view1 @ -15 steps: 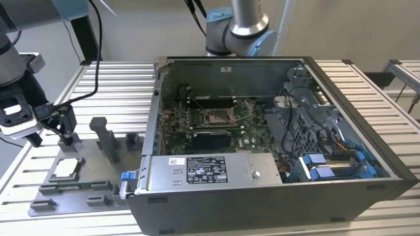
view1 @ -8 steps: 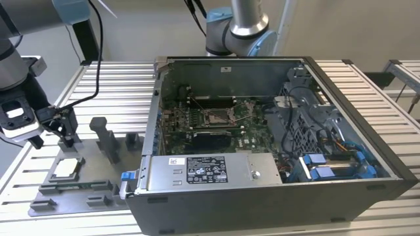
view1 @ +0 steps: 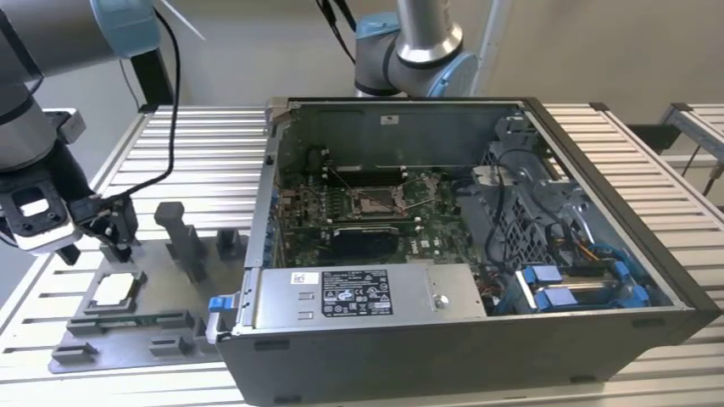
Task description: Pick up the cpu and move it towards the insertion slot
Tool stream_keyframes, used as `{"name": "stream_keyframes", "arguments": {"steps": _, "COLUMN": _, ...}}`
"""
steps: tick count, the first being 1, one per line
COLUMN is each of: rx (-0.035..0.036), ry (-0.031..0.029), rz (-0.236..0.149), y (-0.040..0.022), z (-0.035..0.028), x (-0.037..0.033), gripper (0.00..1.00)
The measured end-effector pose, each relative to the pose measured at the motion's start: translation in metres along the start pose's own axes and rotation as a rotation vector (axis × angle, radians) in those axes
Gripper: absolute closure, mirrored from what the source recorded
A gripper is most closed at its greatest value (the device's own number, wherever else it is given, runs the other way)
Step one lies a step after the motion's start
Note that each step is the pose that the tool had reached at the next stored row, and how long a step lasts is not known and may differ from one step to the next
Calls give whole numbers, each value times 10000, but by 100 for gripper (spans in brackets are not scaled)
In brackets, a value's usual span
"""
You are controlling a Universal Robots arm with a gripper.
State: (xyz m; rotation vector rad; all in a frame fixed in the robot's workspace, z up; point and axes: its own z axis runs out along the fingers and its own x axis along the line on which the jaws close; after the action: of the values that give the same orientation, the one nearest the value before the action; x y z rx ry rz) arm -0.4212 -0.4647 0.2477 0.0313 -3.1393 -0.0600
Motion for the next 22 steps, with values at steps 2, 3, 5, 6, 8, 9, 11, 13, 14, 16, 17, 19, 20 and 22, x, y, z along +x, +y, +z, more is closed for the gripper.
{"name": "stream_keyframes", "arguments": {"steps": 2, "rx": 0, "ry": 0, "rz": 2, "y": -7, "z": 36, "x": 1, "gripper": 0}}
{"name": "stream_keyframes", "arguments": {"steps": 3, "rx": 0, "ry": 0, "rz": 2, "y": -10, "z": 56, "x": 1, "gripper": 0}}
{"name": "stream_keyframes", "arguments": {"steps": 5, "rx": 0, "ry": 0, "rz": 1, "y": -14, "z": 91, "x": 5, "gripper": 0}}
{"name": "stream_keyframes", "arguments": {"steps": 6, "rx": 1, "ry": 0, "rz": 0, "y": -16, "z": 108, "x": 7, "gripper": 0}}
{"name": "stream_keyframes", "arguments": {"steps": 8, "rx": 0, "ry": -1, "rz": -1, "y": -18, "z": 146, "x": 11, "gripper": 0}}
{"name": "stream_keyframes", "arguments": {"steps": 9, "rx": -1, "ry": -1, "rz": 0, "y": -18, "z": 164, "x": 12, "gripper": 0}}
{"name": "stream_keyframes", "arguments": {"steps": 11, "rx": 0, "ry": -1, "rz": 0, "y": -19, "z": 197, "x": 12, "gripper": 0}}
{"name": "stream_keyframes", "arguments": {"steps": 13, "rx": 0, "ry": 0, "rz": 0, "y": -21, "z": 228, "x": 12, "gripper": 0}}
{"name": "stream_keyframes", "arguments": {"steps": 14, "rx": 1, "ry": 0, "rz": 0, "y": -22, "z": 244, "x": 13, "gripper": 0}}
{"name": "stream_keyframes", "arguments": {"steps": 16, "rx": 1, "ry": 1, "rz": 1, "y": -25, "z": 271, "x": 16, "gripper": 0}}
{"name": "stream_keyframes", "arguments": {"steps": 17, "rx": 2, "ry": 1, "rz": 1, "y": -27, "z": 282, "x": 18, "gripper": 0}}
{"name": "stream_keyframes", "arguments": {"steps": 19, "rx": 0, "ry": -1, "rz": 1, "y": -30, "z": 308, "x": 24, "gripper": 0}}
{"name": "stream_keyframes", "arguments": {"steps": 20, "rx": 0, "ry": 0, "rz": 1, "y": -31, "z": 321, "x": 27, "gripper": 0}}
{"name": "stream_keyframes", "arguments": {"steps": 22, "rx": -1, "ry": -2, "rz": 0, "y": -32, "z": 347, "x": 32, "gripper": 0}}
